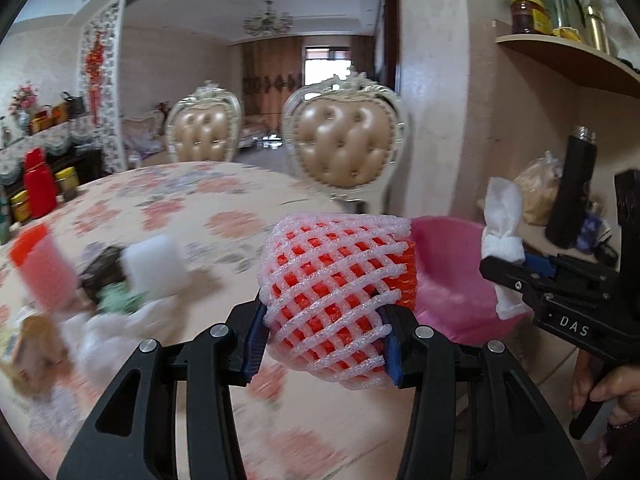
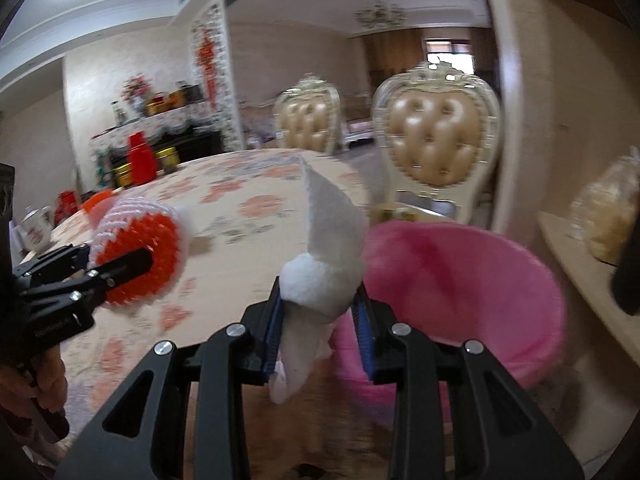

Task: Collect trash
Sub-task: 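Carry tissue and net to the bin while the right tool opens releasing the tissue, then open the left tool to drop the red foam net into the bin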

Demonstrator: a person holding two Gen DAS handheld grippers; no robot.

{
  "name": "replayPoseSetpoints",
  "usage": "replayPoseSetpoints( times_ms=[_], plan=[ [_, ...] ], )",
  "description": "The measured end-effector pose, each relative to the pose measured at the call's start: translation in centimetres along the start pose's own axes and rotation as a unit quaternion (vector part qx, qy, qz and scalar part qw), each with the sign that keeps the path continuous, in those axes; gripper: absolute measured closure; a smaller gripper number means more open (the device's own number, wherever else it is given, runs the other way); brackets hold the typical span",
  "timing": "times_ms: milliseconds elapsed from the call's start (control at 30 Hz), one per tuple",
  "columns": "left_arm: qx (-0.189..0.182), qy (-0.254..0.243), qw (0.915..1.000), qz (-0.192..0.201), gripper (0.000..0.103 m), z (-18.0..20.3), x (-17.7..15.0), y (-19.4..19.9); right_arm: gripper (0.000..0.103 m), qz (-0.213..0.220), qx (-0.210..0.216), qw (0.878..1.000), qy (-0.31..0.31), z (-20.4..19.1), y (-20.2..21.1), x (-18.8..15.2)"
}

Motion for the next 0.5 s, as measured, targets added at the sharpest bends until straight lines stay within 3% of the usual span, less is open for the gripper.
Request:
replayPoseSetpoints(
  times_ms=[300,367,500],
  plan=[
    [-0.062,-0.002,0.998,-0.013,0.058,5.3,3.1,-5.1,0.065,-0.017,-0.049,0.997,-0.059,8.7,-1.5,0.1],
    [-0.071,-0.007,0.9974,-0.012,0.057,6.4,3.9,-6.0,0.044,-0.021,-0.052,0.996,-0.064,9.8,-1.8,-0.1],
    [-0.087,-0.01,0.9961,-0.014,0.057,8.3,5.0,-7.7,0.04,-0.012,-0.064,0.995,-0.069,11.4,-1.6,0.1]
  ],
)
Point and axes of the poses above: each gripper's, at about its wrist camera, not at the fingertips, and y roughly against the way its jaws point, z to its right, x to its top, the point moved 6 cm from there along -y, roughly the way its jaws point, and after that the axes turned 4 degrees about -z, right-handed, at the moved point
